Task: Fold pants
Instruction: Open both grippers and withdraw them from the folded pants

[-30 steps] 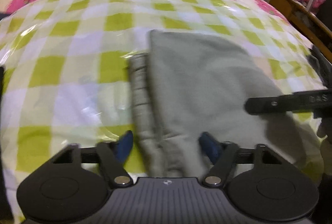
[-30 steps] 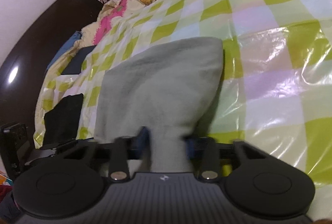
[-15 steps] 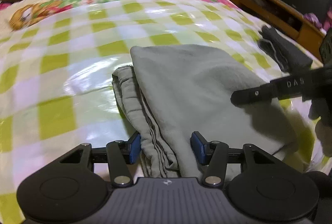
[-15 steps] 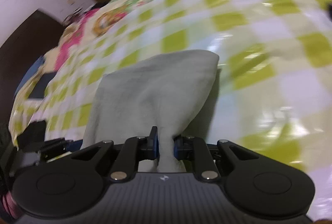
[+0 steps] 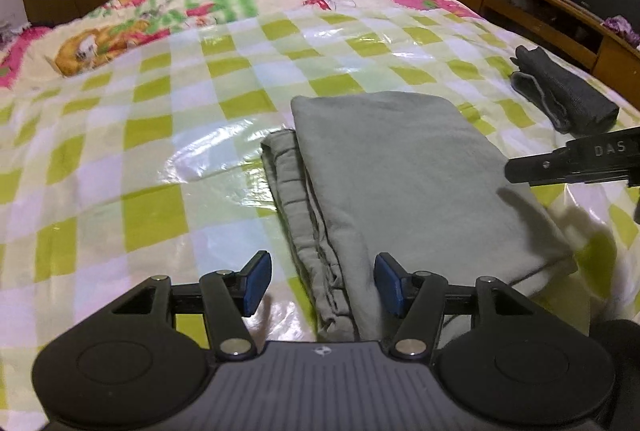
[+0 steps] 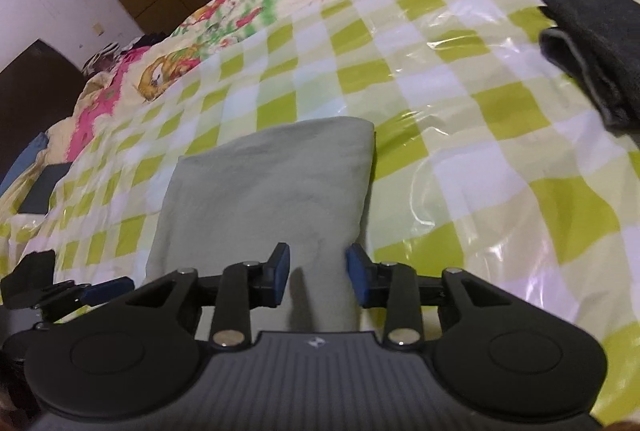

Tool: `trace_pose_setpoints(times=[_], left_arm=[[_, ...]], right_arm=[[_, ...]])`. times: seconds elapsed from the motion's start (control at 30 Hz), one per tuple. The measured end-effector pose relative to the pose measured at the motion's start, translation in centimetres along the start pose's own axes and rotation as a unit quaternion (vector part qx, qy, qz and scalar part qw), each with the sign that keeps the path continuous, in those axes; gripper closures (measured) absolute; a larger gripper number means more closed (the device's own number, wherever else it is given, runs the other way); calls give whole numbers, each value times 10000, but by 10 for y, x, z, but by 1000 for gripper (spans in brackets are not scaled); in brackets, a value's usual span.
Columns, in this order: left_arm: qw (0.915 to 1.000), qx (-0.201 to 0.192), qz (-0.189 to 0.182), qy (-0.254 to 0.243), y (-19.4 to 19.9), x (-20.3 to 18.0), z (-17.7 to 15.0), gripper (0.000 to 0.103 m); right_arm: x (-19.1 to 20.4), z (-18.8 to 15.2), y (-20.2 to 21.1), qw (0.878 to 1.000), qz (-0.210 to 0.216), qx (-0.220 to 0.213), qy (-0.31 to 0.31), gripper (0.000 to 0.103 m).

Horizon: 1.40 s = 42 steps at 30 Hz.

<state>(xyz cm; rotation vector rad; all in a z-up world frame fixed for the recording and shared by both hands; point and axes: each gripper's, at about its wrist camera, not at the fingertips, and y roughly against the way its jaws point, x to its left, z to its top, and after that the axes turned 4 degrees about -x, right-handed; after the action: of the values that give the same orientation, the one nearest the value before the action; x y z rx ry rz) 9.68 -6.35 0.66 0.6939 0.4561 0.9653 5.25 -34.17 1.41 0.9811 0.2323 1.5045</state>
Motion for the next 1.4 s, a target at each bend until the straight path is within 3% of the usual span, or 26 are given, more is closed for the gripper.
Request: trace_pose_setpoints(times=[0.2, 0.6, 0.97, 1.4], left_arm=[[9989, -146, 157, 423, 24, 1, -11, 33], [9992, -266, 190, 240, 52, -27, -41, 17], [9976, -355, 462, 378, 63, -25, -51, 2], [9969, -321, 626, 343, 65, -31, -63, 0]], right_arm=[[26, -29, 26, 9998, -19, -132, 113, 68], [60, -86, 46, 9992, -121, -111, 375, 65], [59, -102, 52, 9992, -220, -148, 293, 61], [60, -107, 52, 9993, -179, -188, 270, 60]])
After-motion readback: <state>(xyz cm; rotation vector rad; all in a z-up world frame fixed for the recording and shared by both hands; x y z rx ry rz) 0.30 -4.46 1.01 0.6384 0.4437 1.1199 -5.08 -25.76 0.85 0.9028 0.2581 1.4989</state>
